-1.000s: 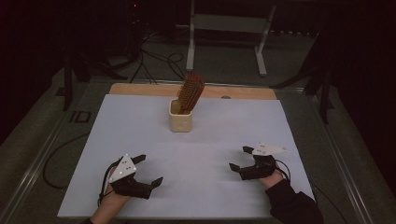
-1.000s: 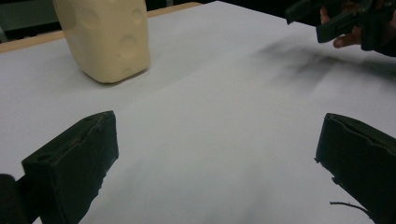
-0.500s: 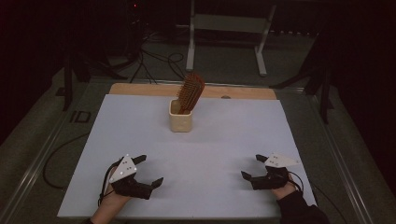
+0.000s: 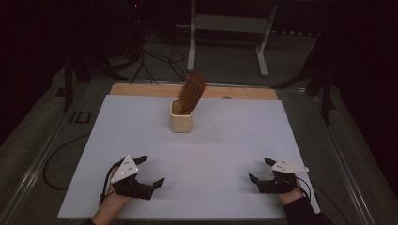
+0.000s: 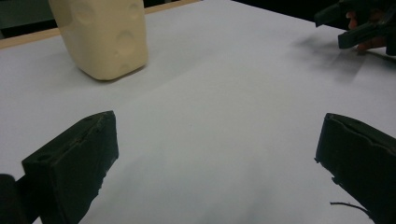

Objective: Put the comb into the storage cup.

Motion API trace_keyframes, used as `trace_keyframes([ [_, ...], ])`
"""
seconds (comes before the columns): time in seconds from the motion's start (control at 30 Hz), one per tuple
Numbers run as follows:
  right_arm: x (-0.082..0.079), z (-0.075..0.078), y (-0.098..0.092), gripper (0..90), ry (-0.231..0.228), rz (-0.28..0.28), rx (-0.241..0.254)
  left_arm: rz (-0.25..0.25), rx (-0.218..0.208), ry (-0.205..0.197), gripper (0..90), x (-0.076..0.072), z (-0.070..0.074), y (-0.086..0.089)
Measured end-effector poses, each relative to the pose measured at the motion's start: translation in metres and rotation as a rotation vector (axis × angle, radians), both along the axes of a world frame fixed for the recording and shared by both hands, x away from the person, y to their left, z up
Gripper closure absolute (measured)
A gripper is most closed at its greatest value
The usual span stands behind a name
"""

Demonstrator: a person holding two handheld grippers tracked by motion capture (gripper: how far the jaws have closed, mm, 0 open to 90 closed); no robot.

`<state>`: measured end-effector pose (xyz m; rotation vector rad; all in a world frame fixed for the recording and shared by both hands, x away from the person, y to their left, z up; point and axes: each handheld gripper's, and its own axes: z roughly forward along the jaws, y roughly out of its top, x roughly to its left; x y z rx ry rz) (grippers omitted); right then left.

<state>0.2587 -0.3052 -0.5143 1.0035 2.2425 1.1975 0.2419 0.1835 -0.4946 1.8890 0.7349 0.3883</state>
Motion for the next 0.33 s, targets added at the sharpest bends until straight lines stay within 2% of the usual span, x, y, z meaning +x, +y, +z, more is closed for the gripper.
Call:
trace_keyframes([
  [0.33,0.0001,0.0009,-0.0008,9.6,-0.003,-0.008,-0.002,-0.006,-0.001,0.001,0.0,-0.0004,0.0000,-0.0012],
])
